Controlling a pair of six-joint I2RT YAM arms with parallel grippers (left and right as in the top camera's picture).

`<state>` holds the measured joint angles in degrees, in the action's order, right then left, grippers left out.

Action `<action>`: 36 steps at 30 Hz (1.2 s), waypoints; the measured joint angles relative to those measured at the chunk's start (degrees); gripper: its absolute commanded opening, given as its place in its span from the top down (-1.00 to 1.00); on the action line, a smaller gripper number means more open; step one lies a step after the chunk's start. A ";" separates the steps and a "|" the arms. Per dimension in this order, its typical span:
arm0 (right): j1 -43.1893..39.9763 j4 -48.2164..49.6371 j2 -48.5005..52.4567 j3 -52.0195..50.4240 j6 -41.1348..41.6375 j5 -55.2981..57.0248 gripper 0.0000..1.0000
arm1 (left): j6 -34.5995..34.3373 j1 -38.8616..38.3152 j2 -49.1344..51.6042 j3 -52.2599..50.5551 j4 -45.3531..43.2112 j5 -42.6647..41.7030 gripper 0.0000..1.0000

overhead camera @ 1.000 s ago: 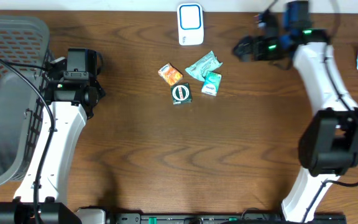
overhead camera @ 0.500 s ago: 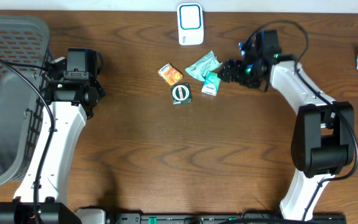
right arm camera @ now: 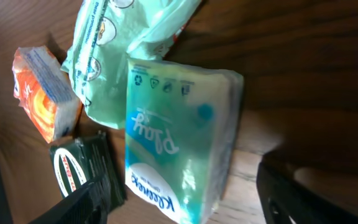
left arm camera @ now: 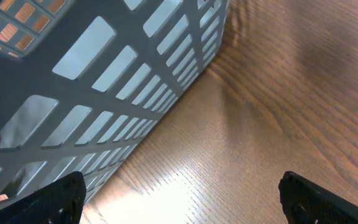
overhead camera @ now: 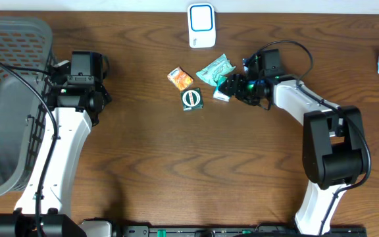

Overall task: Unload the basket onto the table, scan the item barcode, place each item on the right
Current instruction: 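Reach the right gripper to the mint-green wipes pack and grasp it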

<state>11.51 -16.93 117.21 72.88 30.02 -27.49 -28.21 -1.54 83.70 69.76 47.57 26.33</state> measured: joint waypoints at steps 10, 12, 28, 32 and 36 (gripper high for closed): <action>-0.44 1.90 1.99 0.00 2.43 -0.35 0.98 | 0.00 0.00 0.00 0.00 0.02 0.00 -0.96; -0.81 2.38 2.01 0.00 2.82 -1.55 0.98 | 0.00 0.00 0.00 0.00 0.02 0.00 -0.96; -9.03 11.30 2.10 -0.46 -5.95 -46.12 0.98 | 0.00 0.00 0.00 0.00 0.00 0.00 -0.96; -8.66 16.98 2.10 -0.50 -7.56 -54.62 0.98 | 0.00 0.00 0.00 0.00 0.00 0.00 -0.96; -8.02 22.95 2.10 -0.68 -7.30 -58.25 0.98 | 0.00 0.00 0.00 0.00 0.00 0.00 -0.96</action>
<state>3.49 6.02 119.31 72.20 22.72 -85.73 -28.21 -1.54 83.70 69.76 47.57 26.33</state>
